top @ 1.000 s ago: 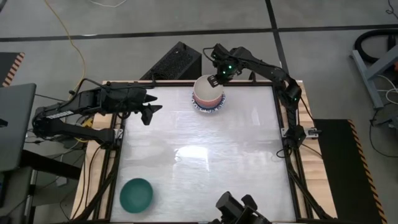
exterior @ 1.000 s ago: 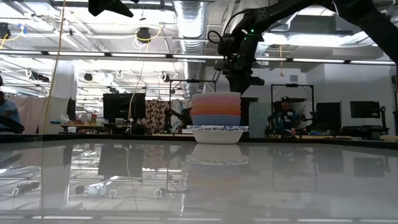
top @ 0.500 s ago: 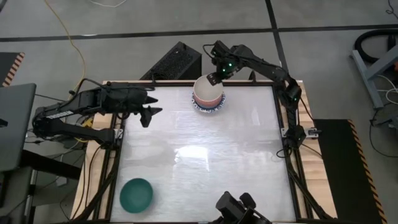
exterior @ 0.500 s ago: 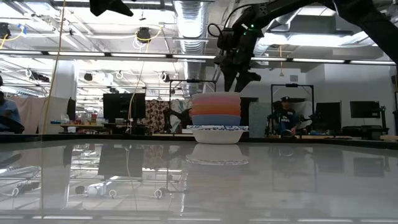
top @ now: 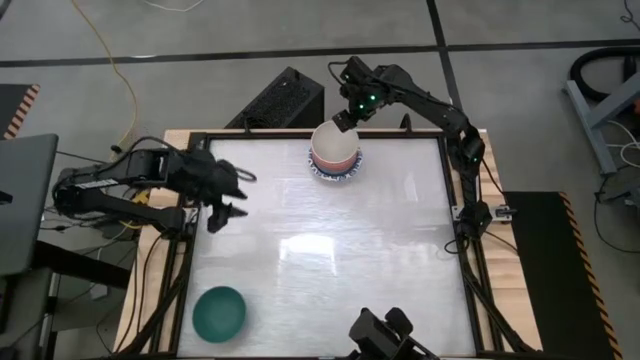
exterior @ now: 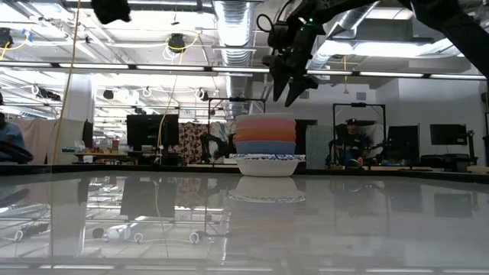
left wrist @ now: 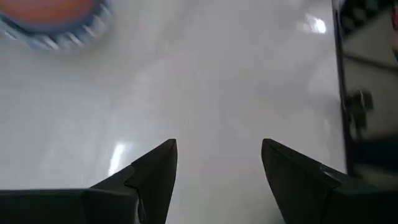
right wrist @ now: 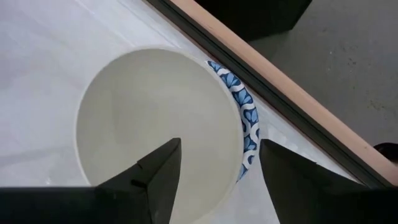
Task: Nest bowls inside each other
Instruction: Stack the green bowl on top of the white bowl
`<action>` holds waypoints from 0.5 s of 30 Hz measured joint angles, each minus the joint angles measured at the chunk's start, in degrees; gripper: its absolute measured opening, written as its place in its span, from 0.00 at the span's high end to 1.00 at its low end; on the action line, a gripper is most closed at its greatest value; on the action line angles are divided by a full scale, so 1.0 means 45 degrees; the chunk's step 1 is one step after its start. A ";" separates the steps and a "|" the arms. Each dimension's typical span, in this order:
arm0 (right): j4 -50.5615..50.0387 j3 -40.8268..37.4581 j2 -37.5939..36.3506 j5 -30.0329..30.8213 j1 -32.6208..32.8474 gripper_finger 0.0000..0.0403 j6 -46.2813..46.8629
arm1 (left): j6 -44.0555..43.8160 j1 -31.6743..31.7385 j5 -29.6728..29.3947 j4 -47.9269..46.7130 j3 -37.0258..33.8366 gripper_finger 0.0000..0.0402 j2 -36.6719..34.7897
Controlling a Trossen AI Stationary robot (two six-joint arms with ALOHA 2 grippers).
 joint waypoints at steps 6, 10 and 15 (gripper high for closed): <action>-0.0132 0.0010 0.0000 0.0000 0.0003 0.41 -0.0100 | -0.1125 -0.2102 0.0597 -0.1254 0.0005 0.44 0.0340; -0.0131 0.0010 0.0000 0.0000 -0.0002 0.41 -0.0100 | -0.2097 -0.3678 0.0442 -0.1526 -0.0020 0.44 0.0745; -0.0118 0.0015 0.0000 0.0000 -0.0002 0.41 -0.0264 | -0.2995 -0.5610 0.0100 -0.1522 -0.0640 0.44 0.1309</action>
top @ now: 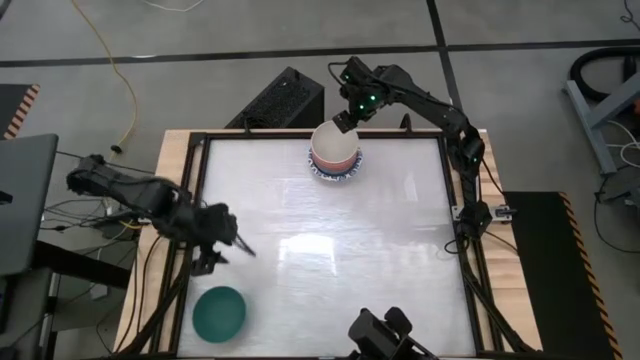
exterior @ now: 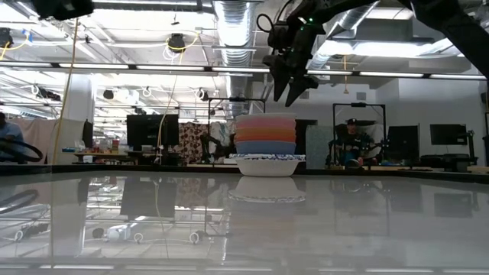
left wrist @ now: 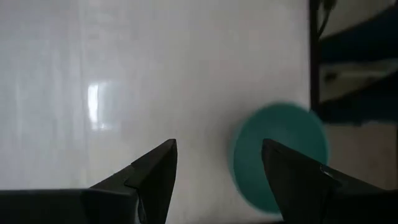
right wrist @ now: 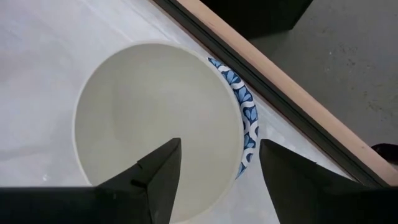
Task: Nest bowls inside each other
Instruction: Stack the green bowl on top of the white bowl
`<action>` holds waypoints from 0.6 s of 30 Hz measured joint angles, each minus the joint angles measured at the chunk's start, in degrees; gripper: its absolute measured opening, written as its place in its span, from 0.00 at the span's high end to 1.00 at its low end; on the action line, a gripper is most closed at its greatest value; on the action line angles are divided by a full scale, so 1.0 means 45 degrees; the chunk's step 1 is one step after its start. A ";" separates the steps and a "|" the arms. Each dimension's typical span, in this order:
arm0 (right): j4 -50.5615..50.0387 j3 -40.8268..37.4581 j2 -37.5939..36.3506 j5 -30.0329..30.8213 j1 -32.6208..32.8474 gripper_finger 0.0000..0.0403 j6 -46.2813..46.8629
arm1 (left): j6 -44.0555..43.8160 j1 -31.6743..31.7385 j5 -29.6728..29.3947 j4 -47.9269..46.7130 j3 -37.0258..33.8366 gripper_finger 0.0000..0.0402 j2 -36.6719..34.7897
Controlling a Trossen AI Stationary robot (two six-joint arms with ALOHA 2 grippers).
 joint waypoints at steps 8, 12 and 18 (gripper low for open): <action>0.0024 0.0000 0.0000 0.0005 0.0000 0.41 -0.0230 | -0.1517 -0.2147 -0.0160 0.0136 -0.1710 0.44 0.0604; 0.0019 0.0000 0.0000 0.0005 0.0000 0.41 -0.0453 | -0.2370 -0.2859 -0.0047 0.0302 -0.2868 0.44 0.0676; 0.0015 0.0000 0.0000 0.0010 0.0000 0.41 -0.0453 | -0.3956 -0.3689 0.0495 0.2217 -0.4246 0.44 0.0656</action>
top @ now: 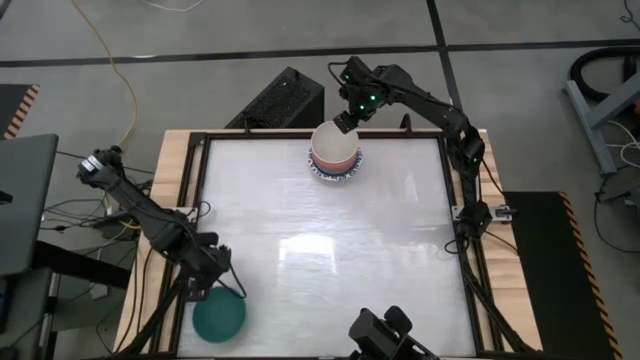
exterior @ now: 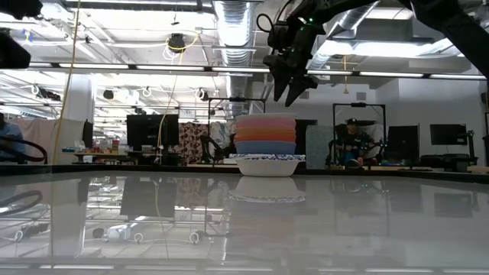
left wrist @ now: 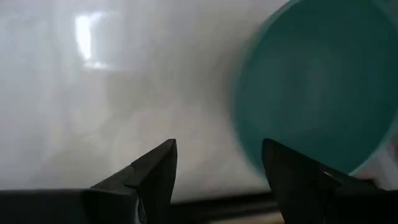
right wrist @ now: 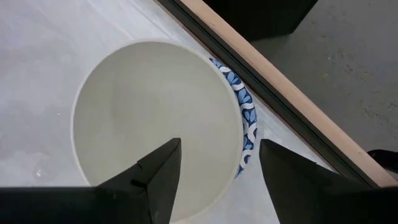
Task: Nest bowls inside each other
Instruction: Stack the green bowl on top of the white bowl
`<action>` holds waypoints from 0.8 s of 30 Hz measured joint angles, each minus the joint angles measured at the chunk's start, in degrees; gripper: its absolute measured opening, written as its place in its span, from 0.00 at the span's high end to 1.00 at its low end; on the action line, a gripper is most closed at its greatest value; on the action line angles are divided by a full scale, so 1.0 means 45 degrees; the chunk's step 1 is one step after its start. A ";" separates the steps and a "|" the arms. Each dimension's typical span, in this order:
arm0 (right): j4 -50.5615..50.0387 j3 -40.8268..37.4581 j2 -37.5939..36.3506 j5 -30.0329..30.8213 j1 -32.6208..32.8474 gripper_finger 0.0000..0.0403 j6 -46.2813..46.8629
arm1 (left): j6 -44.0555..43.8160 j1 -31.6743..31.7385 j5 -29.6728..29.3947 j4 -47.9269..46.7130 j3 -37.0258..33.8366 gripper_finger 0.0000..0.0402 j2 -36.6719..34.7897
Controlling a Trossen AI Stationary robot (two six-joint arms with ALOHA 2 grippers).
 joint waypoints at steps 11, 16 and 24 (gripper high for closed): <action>0.0005 0.0000 0.0000 0.0004 0.0021 0.41 -0.0001 | -0.2421 -0.1005 -0.0993 0.2380 -0.1301 0.44 0.0005; 0.0010 0.0000 0.0000 0.0005 0.0039 0.41 0.0000 | -0.3097 -0.1295 -0.1146 0.3067 -0.2115 0.44 0.0005; 0.0010 0.0000 0.0005 0.0005 0.0039 0.41 0.0000 | -0.3665 -0.1300 -0.0772 0.3680 -0.3048 0.56 0.0010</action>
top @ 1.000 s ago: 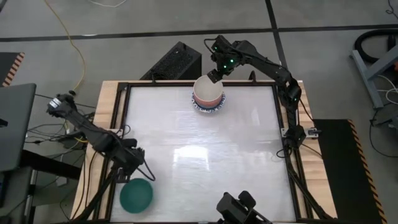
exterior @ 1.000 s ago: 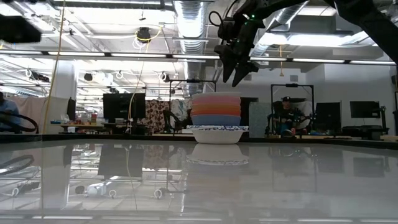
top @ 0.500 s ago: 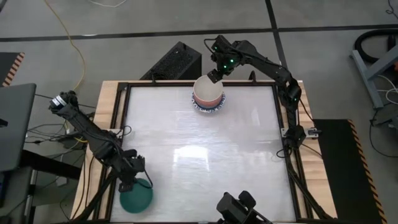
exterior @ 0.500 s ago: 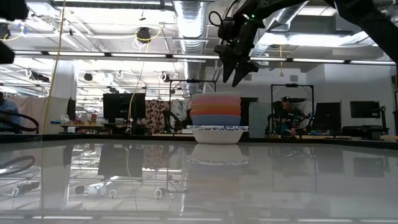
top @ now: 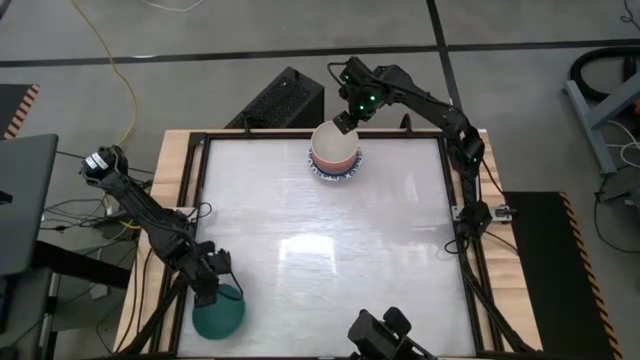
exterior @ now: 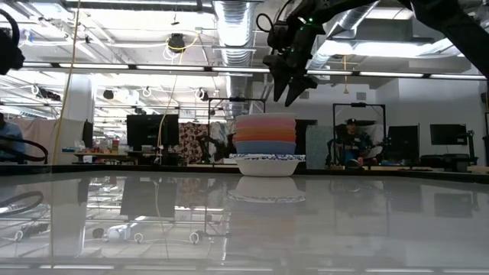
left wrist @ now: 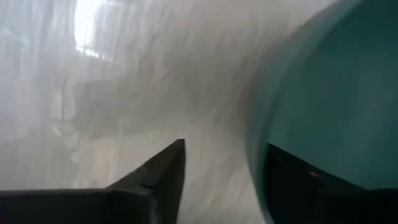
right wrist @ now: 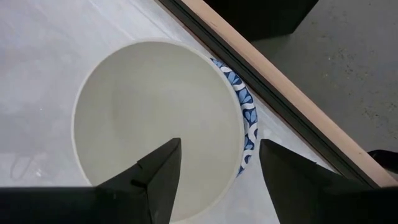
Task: Nest bowls inside each other
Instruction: Stack the green bowl on top of the white bowl
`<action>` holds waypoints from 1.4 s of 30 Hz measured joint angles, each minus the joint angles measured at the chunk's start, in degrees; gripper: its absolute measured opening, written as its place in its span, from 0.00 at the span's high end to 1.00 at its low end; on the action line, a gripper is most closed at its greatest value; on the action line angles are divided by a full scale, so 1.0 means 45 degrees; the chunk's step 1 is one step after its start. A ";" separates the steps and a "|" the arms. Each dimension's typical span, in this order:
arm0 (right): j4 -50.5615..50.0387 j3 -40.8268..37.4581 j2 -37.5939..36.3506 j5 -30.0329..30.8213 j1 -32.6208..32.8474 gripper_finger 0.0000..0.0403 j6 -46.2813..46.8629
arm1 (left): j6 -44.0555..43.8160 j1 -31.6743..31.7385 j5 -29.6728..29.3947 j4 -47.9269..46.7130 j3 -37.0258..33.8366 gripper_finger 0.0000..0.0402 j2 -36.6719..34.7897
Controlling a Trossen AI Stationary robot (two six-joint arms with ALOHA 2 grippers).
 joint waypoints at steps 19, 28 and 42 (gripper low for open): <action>-0.0355 0.0926 -0.0079 0.0053 -0.0175 0.41 0.0127 | -0.1004 0.2454 -0.1417 -0.0352 -0.0021 1.00 -0.0012; -0.1130 0.2465 -0.0097 0.0053 -0.0467 0.41 0.0473 | -0.2769 0.5637 -0.4913 -0.0922 -0.0016 1.00 -0.0097; 0.0380 0.2739 -0.0223 0.0179 0.2145 0.41 -0.0353 | 0.2265 1.0624 -1.2019 0.6700 0.0921 1.00 -0.0447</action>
